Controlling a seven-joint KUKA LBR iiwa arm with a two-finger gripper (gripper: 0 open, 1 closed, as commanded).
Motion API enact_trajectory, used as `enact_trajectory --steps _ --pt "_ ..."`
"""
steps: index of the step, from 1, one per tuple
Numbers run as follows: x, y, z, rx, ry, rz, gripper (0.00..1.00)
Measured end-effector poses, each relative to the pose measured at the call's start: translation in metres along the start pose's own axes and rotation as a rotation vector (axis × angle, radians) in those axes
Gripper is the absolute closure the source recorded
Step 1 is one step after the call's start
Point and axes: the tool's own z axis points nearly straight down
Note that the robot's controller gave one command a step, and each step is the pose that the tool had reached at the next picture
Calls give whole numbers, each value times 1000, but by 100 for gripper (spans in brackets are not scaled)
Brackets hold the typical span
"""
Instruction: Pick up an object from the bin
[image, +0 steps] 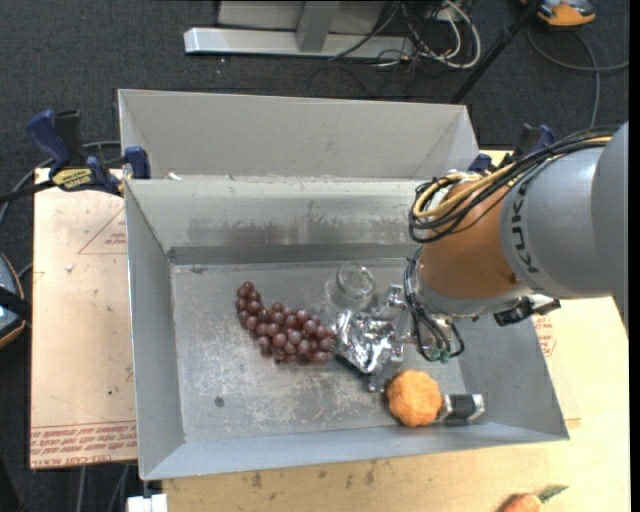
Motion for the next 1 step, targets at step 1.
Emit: enact_trajectory --steps 1 --pt "-11 4 2 1 -1 107 100"
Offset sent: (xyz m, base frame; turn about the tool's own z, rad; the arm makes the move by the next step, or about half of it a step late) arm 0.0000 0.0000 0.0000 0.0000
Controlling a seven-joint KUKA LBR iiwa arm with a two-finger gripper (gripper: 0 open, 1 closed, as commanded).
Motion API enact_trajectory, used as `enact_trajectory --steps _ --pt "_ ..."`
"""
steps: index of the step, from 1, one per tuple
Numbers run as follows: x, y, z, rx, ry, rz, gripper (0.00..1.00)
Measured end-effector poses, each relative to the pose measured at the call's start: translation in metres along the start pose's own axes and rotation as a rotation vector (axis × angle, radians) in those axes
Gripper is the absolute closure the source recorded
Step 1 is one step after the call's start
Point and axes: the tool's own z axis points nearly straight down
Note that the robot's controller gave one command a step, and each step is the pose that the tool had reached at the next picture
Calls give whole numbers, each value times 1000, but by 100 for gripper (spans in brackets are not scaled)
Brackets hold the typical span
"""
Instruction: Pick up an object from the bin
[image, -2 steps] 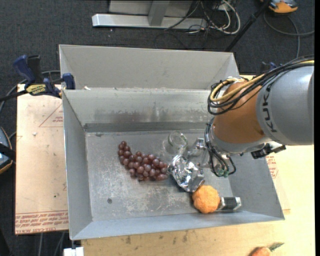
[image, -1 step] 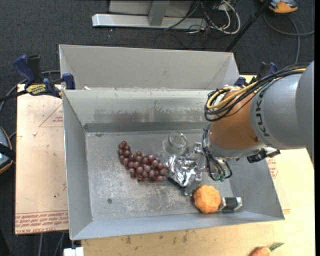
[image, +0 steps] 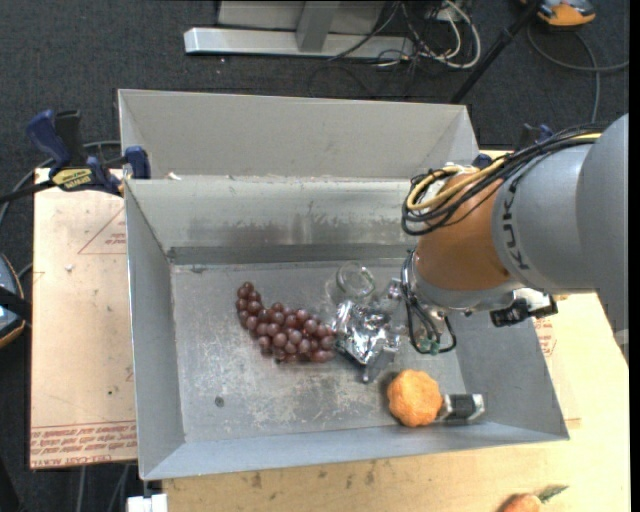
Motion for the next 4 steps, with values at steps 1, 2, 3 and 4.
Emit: enact_trajectory --steps 1,2,3,4 --pt "-1 1 0 0 -1 3 100" --pt "-1 1 0 0 -1 4 100" --pt "0 0 -3 0 0 3 100" --pt "1 0 -14 2 5 3 100"
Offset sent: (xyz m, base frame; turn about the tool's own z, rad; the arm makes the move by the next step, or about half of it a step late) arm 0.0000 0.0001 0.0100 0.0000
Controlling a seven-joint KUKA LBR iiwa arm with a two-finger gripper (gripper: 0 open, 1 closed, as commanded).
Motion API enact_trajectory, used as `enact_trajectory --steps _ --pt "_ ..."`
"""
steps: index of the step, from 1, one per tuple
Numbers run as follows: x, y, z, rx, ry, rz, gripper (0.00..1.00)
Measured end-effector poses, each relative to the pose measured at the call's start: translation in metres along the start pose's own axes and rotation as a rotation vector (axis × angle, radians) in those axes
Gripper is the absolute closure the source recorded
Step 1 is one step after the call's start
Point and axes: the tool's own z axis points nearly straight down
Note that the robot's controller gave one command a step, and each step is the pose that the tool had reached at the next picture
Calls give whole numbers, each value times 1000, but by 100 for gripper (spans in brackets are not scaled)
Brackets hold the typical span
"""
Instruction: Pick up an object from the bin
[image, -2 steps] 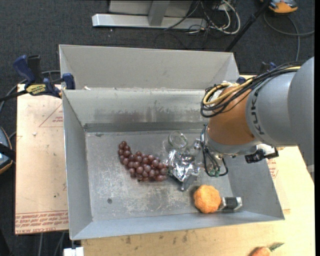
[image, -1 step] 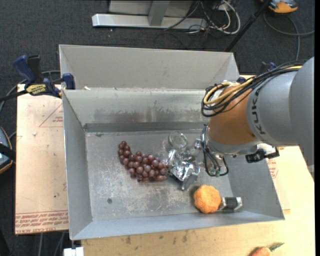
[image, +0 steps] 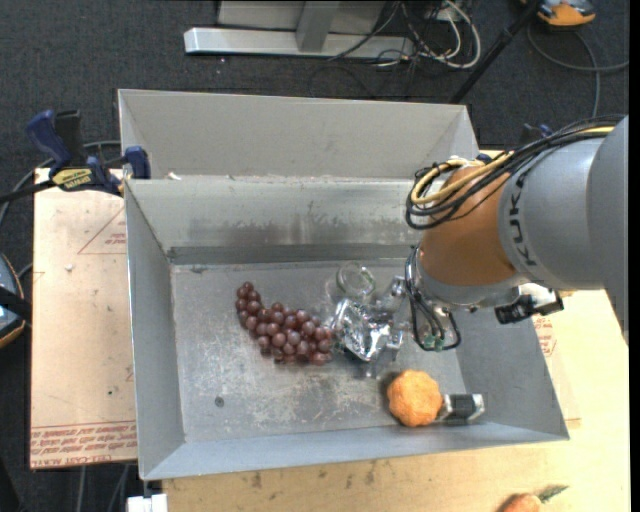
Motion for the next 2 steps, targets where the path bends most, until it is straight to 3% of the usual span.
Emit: enact_trajectory --steps 2 --pt "-1 1 -25 -2 -5 -2 100"
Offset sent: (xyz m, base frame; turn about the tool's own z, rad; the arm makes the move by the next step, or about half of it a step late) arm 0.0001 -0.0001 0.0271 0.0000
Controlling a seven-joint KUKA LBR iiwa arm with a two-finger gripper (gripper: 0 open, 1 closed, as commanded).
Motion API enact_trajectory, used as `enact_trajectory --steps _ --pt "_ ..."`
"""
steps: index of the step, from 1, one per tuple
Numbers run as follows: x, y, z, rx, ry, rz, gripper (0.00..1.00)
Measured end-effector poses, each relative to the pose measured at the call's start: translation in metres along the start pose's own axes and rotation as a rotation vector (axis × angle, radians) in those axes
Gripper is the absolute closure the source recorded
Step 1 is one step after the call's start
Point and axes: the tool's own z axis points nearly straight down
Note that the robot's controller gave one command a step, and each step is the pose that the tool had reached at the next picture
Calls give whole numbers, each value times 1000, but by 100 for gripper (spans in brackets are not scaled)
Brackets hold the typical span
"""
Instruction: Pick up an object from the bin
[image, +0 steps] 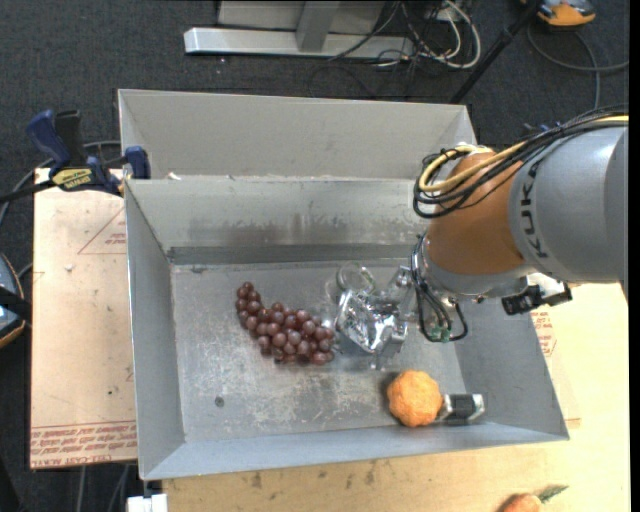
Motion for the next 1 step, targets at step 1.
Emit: enact_trajectory --steps 1 --pt "1 0 -5 1 4 0 100"
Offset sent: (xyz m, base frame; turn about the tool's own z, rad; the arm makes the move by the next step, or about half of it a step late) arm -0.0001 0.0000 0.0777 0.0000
